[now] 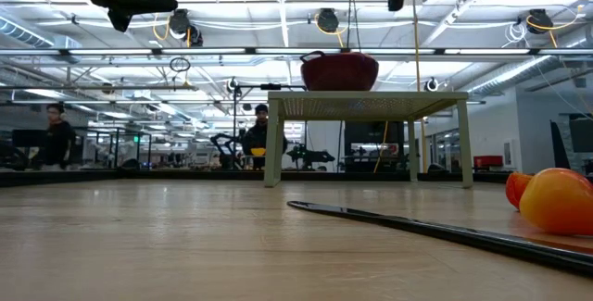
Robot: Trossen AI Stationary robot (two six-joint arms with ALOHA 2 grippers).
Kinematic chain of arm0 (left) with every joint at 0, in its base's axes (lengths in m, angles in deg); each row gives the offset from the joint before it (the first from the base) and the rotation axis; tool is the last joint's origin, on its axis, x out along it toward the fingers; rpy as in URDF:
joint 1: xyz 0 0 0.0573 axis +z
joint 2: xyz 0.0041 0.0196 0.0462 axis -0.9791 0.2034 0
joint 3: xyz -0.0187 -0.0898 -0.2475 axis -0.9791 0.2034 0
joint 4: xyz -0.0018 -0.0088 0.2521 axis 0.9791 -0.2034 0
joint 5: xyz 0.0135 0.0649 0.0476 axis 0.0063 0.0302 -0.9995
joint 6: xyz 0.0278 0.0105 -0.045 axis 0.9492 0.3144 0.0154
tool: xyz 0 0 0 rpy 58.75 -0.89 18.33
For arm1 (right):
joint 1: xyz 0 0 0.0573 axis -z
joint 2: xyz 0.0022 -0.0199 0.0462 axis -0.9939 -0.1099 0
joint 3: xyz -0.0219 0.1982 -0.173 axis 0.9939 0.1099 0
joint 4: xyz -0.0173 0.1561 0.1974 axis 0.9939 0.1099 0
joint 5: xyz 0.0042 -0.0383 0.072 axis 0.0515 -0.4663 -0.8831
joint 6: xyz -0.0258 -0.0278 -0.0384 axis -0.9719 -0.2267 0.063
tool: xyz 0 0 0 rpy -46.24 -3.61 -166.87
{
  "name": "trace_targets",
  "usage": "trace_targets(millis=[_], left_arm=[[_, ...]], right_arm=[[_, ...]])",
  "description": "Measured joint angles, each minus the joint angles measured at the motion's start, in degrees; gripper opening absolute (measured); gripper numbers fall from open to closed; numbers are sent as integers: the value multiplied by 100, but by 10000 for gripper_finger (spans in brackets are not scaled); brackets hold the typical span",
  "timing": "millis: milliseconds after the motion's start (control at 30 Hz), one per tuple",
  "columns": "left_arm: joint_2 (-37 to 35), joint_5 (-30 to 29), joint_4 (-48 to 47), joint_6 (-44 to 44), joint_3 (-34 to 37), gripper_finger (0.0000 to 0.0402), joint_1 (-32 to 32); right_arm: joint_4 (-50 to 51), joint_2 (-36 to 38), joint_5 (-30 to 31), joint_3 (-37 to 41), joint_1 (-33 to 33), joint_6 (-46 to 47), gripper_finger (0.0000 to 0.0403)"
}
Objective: Pick & Place Fruit
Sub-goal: Put the orange pear into the violet strainer bowl on the shelf
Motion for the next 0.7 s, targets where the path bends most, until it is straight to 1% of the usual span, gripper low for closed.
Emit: trace_targets(millis=[233,433,500,567,700], left_arm=[[1,-1,0,0,0,21,-1],[1,-2,0,-11,0,21,-1],[2,-2,0,-11,0,21,0],[1,-3,0,-9,0,21,-1],[2,-4,2,-9,0,21,-2]], right_arm=[[-81,0,2,0,533,-664,134],[-31,0,-12,0,903,-721,134],[2,0,-168,-24,1007,-767,134],[187,-7,-292,-168,1087,-858,134],[1205,-4,-290,-706,1190,-1178,134]])
